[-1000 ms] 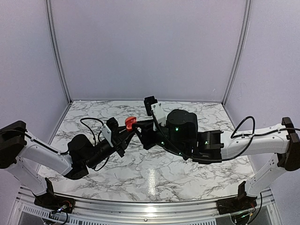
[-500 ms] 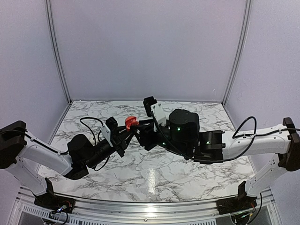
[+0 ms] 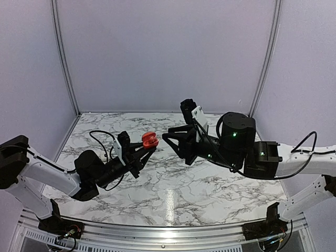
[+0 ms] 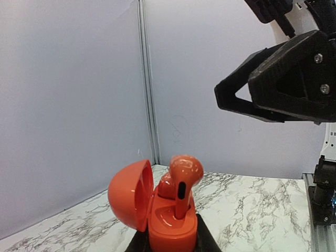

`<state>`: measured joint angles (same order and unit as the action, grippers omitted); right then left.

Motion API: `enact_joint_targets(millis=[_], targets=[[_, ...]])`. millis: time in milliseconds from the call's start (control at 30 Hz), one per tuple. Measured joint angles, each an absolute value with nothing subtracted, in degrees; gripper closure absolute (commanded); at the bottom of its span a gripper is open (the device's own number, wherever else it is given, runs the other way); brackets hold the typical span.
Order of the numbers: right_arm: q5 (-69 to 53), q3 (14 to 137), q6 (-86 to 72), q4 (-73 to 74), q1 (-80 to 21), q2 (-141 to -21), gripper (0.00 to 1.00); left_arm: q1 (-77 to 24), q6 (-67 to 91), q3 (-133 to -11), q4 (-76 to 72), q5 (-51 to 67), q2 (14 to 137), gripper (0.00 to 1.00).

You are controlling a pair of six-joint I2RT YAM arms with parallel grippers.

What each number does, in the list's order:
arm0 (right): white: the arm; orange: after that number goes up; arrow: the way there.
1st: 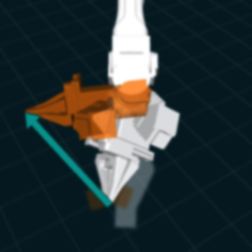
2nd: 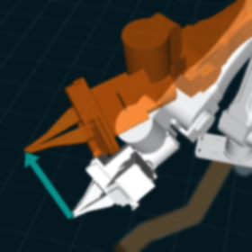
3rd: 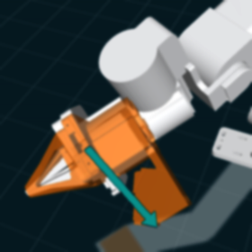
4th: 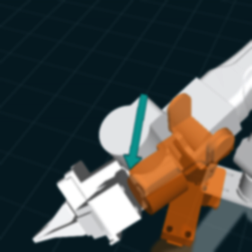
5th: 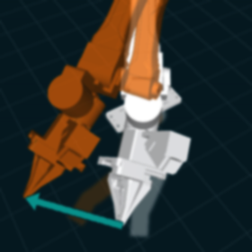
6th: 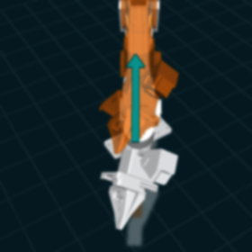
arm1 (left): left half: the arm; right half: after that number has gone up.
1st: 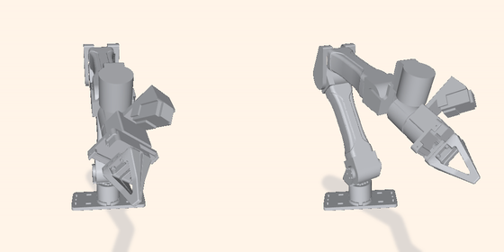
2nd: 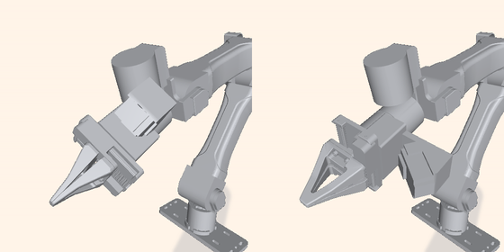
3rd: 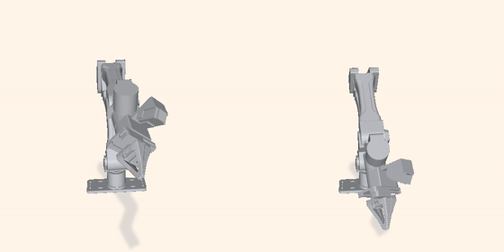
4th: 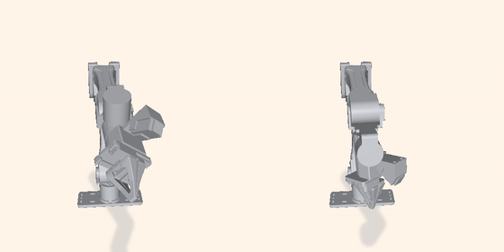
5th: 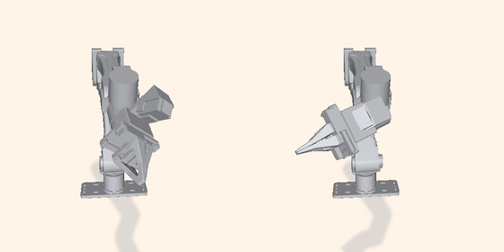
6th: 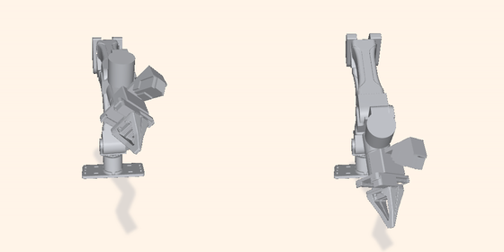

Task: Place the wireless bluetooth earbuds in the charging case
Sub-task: Insert the left earbud into the left side groove of the charging case.

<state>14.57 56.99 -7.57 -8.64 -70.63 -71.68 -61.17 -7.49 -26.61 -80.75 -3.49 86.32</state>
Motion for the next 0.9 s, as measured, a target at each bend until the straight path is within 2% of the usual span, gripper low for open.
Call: enact_joint_targets(millis=[167,333,633,900], targets=[[8.1,57.8,-4.8,-4.7,-67.1,-70.7,0.71,-61.1,-4.6,-26.6,-80.5,1.2,85.2,1.0],[3.8,58.5,-1.6,-0.2,-66.3,-70.7,0.68,-60.1,0.3,-27.0,-79.0,6.9,84.6,1.0],[-2.5,59.4,5.2,7.2,-66.0,-68.4,0.57,-57.6,10.0,-31.2,-70.1,18.5,83.7,1.0],[-3.6,62.2,11.8,14.1,-66.0,-67.2,0.4,-57.4,12.2,-35.1,-61.3,29.1,83.7,1.0]])
